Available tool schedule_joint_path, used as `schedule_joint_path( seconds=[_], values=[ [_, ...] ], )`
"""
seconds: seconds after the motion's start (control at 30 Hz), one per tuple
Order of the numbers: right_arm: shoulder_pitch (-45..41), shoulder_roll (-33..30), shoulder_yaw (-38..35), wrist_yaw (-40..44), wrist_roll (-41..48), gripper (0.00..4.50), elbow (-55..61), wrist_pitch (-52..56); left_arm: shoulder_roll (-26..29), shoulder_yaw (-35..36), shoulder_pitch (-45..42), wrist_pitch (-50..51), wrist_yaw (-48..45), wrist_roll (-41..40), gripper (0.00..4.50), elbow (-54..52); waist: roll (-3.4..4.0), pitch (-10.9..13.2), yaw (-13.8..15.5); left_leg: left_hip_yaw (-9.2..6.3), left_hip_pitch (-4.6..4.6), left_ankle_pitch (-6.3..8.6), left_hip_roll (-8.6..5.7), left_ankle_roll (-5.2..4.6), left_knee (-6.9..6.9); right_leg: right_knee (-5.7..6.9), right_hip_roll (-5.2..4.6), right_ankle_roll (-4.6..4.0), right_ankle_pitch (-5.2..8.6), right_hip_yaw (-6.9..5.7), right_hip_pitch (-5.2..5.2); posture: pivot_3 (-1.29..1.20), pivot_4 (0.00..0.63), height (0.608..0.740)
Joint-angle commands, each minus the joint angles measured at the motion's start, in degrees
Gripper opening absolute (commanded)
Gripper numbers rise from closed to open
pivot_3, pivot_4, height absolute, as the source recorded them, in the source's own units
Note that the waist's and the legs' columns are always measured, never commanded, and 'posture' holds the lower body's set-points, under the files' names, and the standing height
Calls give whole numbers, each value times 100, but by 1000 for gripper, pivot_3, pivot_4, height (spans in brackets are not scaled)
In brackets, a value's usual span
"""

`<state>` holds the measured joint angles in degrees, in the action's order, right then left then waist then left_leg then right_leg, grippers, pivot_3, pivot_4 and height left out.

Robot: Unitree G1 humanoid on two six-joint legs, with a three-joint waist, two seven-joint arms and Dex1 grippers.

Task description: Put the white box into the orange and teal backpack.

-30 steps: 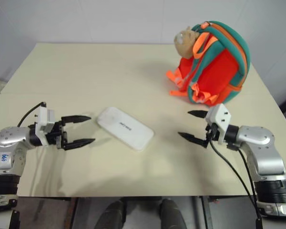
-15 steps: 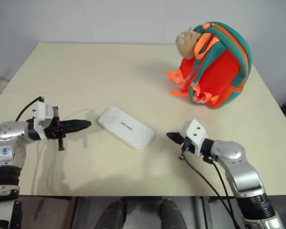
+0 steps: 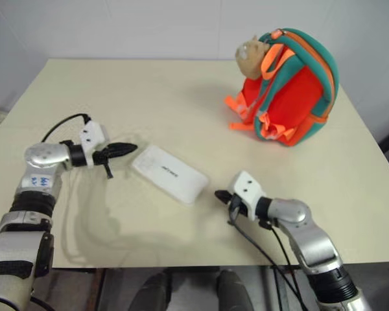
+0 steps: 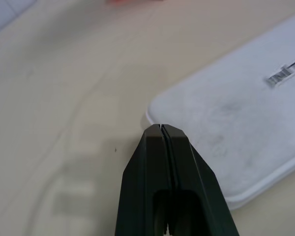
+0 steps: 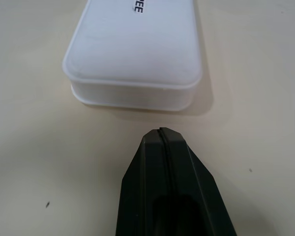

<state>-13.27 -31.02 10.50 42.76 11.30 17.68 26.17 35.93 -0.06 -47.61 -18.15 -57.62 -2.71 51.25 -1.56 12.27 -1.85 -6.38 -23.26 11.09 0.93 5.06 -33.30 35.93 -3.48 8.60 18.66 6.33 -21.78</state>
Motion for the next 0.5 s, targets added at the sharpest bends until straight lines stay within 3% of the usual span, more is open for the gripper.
schedule_joint_path(
  seconds=[0.03, 0.17, 0.5],
  values=[
    [-48, 58, 11, -101, -7, 0, 181, 97, -27, -31, -196, -77, 628, 290, 19, 188, 0, 0, 8, 0, 0, 0, 0, 0, 0, 0, 0, 0, 0, 0, 0, 0, 150, 740],
    [-40, 78, 20, -118, 5, 0, 213, 156, -95, 9, -249, -57, 1073, 375, 19, 344, -1, 0, 20, -1, -2, 0, -1, 0, -1, 2, 0, 3, -1, -1, -1, 0, 150, 740],
    [-182, 173, 13, -144, -29, 0, 85, 149, -463, -93, -120, -4, 979, 311, 19, 280, -1, 0, 13, -1, -2, 0, -1, 0, -3, 4, 0, 4, -1, -1, -1, 0, 150, 740]
  ],
)
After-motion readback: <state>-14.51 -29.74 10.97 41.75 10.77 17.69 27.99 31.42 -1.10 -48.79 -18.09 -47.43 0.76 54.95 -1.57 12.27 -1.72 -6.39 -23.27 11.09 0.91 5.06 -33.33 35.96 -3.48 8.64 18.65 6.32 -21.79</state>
